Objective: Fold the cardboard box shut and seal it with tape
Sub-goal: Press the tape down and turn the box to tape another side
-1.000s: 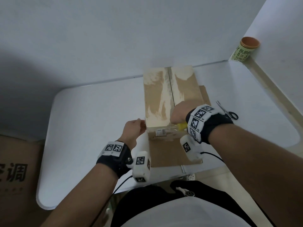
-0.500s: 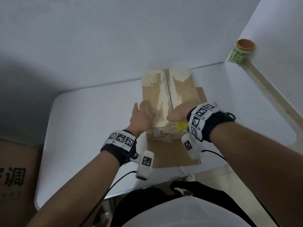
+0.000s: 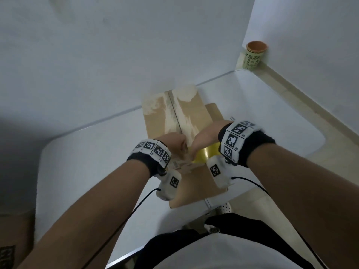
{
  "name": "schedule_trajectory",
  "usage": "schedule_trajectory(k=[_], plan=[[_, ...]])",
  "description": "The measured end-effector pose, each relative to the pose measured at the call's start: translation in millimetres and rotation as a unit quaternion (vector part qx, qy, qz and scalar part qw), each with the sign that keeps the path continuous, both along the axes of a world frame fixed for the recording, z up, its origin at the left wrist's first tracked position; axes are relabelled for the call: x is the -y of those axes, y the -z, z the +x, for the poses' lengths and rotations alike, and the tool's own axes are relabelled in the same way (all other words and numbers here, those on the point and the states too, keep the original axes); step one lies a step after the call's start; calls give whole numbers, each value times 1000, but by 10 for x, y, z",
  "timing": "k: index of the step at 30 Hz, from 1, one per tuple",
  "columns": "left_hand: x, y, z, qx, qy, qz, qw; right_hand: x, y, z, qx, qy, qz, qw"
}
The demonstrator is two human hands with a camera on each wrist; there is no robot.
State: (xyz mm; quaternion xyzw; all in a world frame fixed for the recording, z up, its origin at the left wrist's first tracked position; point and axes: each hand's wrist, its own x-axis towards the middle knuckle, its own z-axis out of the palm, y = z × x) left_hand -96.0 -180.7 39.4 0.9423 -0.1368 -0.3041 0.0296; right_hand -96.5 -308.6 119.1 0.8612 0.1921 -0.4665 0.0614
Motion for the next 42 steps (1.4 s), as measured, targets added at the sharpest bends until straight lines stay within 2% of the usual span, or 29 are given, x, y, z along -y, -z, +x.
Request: schedule_trajectory(k=[4, 7, 8, 11, 13, 14, 15, 16, 17, 19, 20, 22, 26, 28, 31, 34, 35, 38, 42], plan=[[58, -53, 36, -20, 11, 33, 999, 81, -34, 6, 46, 8, -6, 999], [55, -87, 29, -35, 2, 45, 998, 159, 365, 150, 82, -1, -66, 994], [56, -104, 23, -41, 0, 52, 998, 232, 436, 194, 97, 21, -76, 992], [84, -138, 20, -45, -3, 65, 997, 472, 120, 107, 127, 52, -46, 989], [116, -149, 24, -42, -7, 70, 997, 678, 143, 165, 160, 102, -56, 980], [136, -154, 24, -41, -10, 74, 996, 772, 326, 297, 193, 134, -90, 968], [156, -159, 27, -42, -11, 79, 996, 935, 897, 621, 202, 142, -66, 967], [170, -160, 27, -44, -10, 85, 995, 1018, 1169, 755, 171, 172, -84, 967], [182, -163, 29, -44, -6, 93, 995, 1020, 1321, 823, 153, 185, -75, 968], [202, -182, 28, -48, -1, 107, 993, 1052, 1573, 915, 166, 211, 1, 963], [211, -195, 35, -50, -1, 112, 992, 1014, 1322, 813, 166, 219, -6, 962], [229, -215, 44, -55, -3, 118, 991, 1023, 1112, 667, 204, 192, -16, 960], [257, -234, 39, -69, -16, 120, 990, 989, 201, 161, 157, 191, -14, 969], [271, -254, 41, -71, -17, 123, 990, 1060, 36, 140, 137, 153, 3, 979], [287, -276, 48, -68, -13, 132, 989, 1228, 277, 400, 118, 197, -9, 973], [282, -273, 23, -62, -20, 126, 990, 1400, 920, 824, 123, 192, -3, 974], [280, -281, 11, -59, -22, 124, 990, 1378, 877, 795, 112, 176, 10, 978], [272, -283, -7, -60, -27, 119, 991, 1224, 252, 361, 129, 133, 20, 982], [291, -284, -3, -62, -30, 113, 991, 1372, 343, 406, 227, 152, 40, 961]])
